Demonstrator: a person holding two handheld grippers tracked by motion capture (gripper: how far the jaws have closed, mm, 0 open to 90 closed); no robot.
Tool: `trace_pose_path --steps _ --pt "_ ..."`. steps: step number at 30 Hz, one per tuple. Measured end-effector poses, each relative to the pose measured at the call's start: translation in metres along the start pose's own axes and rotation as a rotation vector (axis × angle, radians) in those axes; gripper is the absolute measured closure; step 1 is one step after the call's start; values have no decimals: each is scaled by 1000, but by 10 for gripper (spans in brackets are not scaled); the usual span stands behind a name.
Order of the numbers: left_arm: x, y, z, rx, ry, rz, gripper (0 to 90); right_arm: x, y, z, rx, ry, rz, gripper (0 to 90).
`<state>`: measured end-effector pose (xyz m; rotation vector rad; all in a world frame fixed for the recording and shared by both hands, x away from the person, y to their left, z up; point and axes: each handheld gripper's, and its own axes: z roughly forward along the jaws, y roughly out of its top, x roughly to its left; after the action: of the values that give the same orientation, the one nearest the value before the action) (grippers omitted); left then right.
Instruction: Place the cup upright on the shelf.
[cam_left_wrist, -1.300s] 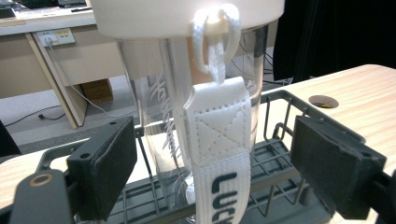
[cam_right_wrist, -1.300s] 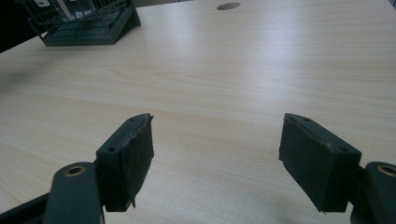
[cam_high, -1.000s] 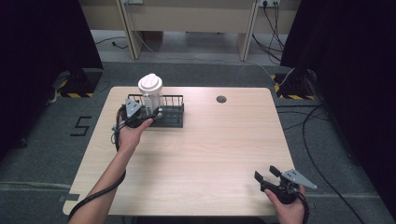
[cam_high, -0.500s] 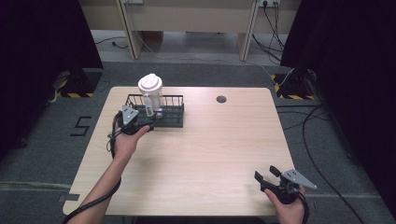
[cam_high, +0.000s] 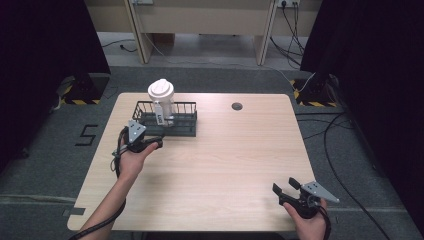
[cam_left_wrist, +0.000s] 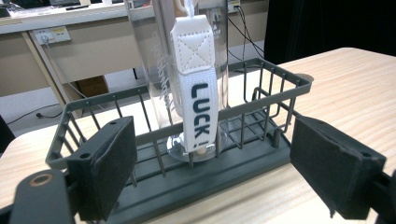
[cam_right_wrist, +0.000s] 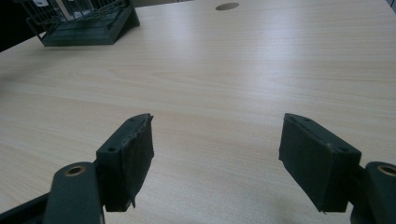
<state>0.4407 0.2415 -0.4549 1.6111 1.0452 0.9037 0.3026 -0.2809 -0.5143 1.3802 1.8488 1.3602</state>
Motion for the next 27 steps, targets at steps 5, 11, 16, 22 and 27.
trace_pose_path --steps 5,11,16,22,27 --pt "0 -5 -9 3 -7 -5 145 1 0 0 3 0 10 267" --pt "-1 -9 -16 4 -14 -5 145 0 0 0 1 0 2 267" --pt "-2 -15 -23 8 -21 -10 145 0 0 0 2 1 4 267" --pt "0 -18 -31 6 -14 -11 145 0 0 0 1 0 5 267" --pt "2 -22 -38 7 -10 -14 145 1 0 0 2 0 2 267"
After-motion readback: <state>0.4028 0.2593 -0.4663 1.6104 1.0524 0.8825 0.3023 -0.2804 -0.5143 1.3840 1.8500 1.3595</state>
